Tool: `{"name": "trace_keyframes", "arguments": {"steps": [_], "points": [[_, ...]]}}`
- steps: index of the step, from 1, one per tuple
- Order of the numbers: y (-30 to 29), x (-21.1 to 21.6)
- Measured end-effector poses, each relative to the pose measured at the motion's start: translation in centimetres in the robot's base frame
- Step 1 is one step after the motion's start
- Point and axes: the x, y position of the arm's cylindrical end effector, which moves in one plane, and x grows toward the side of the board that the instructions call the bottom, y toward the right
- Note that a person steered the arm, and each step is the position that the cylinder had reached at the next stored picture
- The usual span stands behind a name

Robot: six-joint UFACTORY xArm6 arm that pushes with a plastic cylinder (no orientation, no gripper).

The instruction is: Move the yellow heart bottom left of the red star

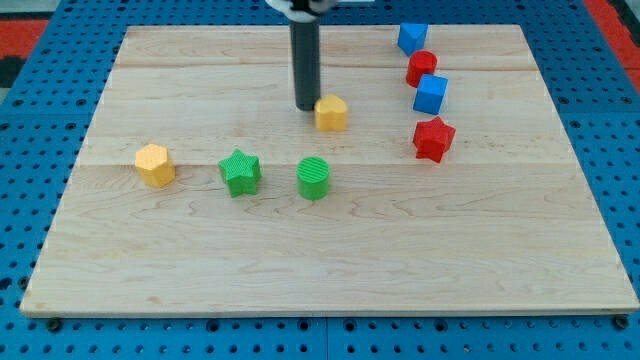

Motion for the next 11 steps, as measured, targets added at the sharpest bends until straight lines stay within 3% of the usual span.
{"name": "trace_keyframes", "arguments": {"steps": [1, 3, 4, 5, 7, 9, 11], "points": [[2.3, 4.7], [3.1, -0.3], [7.5, 2.8], [7.7, 7.9], [8.1, 6.7], [0.2, 6.3], [-3.2, 6.7]]}}
